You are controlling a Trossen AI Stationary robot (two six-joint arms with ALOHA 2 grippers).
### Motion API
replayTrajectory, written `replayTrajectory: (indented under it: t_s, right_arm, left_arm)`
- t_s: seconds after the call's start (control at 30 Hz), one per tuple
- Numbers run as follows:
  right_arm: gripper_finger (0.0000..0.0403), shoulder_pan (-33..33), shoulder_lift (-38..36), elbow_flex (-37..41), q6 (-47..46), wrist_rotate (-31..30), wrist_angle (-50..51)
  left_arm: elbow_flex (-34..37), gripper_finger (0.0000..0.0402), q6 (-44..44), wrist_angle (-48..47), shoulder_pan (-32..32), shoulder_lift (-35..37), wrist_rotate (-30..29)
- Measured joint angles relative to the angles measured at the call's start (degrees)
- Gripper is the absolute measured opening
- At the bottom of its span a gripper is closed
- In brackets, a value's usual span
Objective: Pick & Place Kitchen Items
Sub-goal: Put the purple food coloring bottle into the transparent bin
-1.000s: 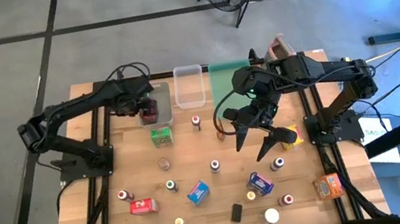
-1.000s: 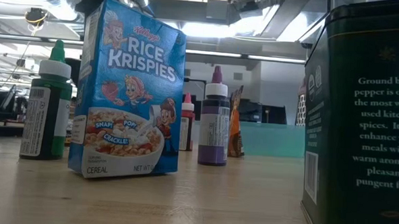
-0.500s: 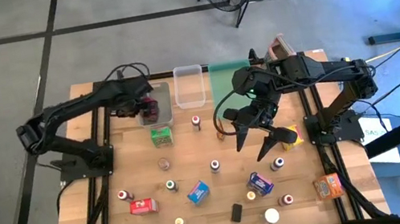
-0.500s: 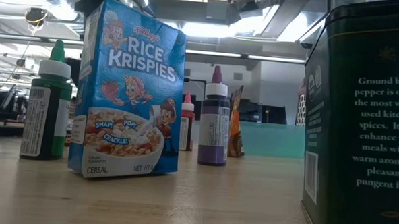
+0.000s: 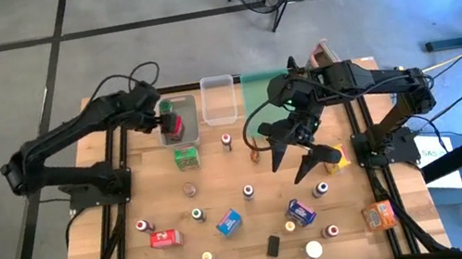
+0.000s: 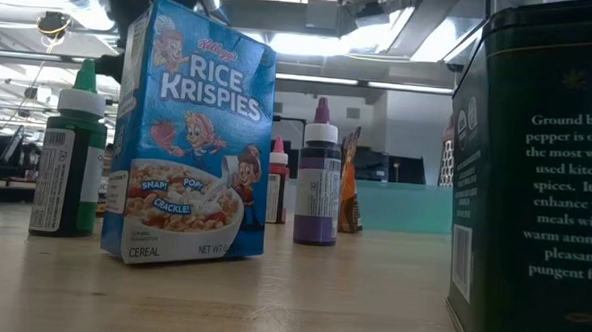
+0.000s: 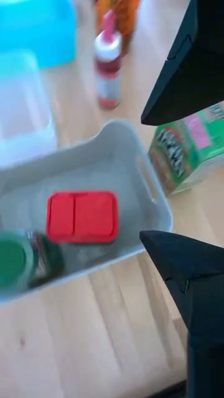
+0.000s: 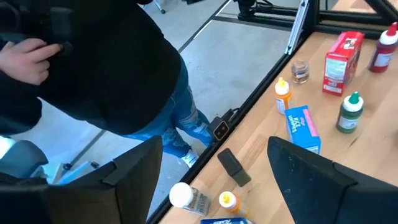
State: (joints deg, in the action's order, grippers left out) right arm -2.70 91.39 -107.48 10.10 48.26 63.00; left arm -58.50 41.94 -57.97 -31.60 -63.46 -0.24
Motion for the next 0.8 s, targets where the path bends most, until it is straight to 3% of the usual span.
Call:
replayTrajectory:
  t_s: [0.13,0.43,0.57,0.7,0.8]
  right_arm:
    - [0.0293,-0.89,0.00,0.00,-3.39,0.42,-0.02]
    - [0.0293,-4.38,-0.02,0.01,-9.03,-2.80,4.99]
    - [0.0293,-7.17,-0.02,0.02,-11.23,-8.12,7.08]
    - [0.0293,-10.23,-0.01,0.02,-15.65,-17.17,7.99]
    - [0.0293,-11.92,-0.01,0.02,-25.56,-25.42,8.00]
  left_arm:
    - [0.00,0.0287,-3.18,0.04,3.09,3.50,-0.80]
    - [0.00,0.0287,-0.30,-0.07,10.52,10.18,-3.62]
    - [0.00,0.0287,2.15,-0.07,15.20,11.30,-5.98]
    - [0.00,0.0285,2.72,-0.07,19.91,11.60,-7.84]
    - [0.00,0.0287,2.42,-0.07,22.95,11.56,-9.05]
